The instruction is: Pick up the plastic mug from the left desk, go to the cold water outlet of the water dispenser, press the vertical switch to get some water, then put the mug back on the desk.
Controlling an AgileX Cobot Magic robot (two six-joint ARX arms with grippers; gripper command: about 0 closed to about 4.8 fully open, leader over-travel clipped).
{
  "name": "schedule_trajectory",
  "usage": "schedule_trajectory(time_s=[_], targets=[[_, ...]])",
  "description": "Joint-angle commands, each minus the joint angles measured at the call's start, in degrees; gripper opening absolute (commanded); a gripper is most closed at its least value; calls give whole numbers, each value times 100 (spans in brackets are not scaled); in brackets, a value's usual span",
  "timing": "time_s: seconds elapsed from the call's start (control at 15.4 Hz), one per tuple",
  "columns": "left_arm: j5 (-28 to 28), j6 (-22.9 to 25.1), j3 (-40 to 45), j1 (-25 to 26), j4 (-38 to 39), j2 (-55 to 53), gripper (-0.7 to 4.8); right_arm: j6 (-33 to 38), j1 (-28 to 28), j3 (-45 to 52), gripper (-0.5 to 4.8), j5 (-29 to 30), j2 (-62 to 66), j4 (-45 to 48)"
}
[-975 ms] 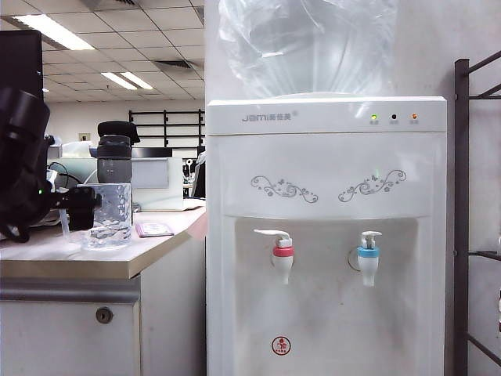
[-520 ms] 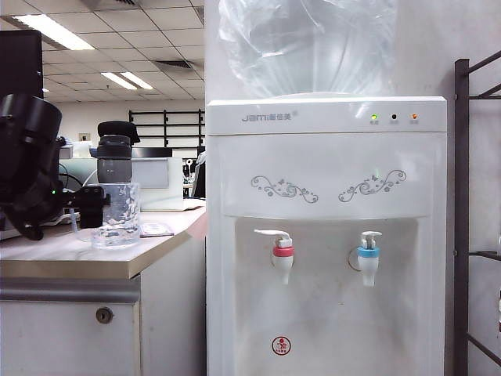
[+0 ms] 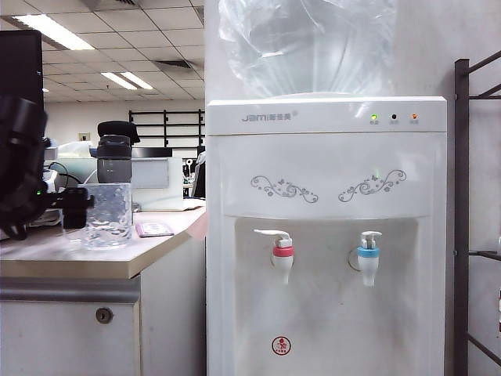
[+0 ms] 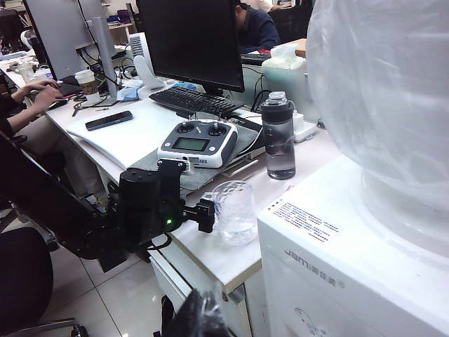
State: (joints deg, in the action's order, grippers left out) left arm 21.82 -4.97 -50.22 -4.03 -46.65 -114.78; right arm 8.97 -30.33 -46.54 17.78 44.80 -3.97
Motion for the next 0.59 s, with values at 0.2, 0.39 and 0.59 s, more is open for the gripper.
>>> schedule_trajectory(time_s=[0.2, 0.39, 0.59], targets=[[-407, 31, -83, 85, -190, -101, 479, 7, -9, -20, -1, 17, -20, 72], [-407, 28, -111, 103, -225, -153, 479, 9, -9, -20, -1, 22, -20, 74], [-409, 28, -118, 120, -356, -245, 479, 9, -9, -20, -1, 37, -20, 66]])
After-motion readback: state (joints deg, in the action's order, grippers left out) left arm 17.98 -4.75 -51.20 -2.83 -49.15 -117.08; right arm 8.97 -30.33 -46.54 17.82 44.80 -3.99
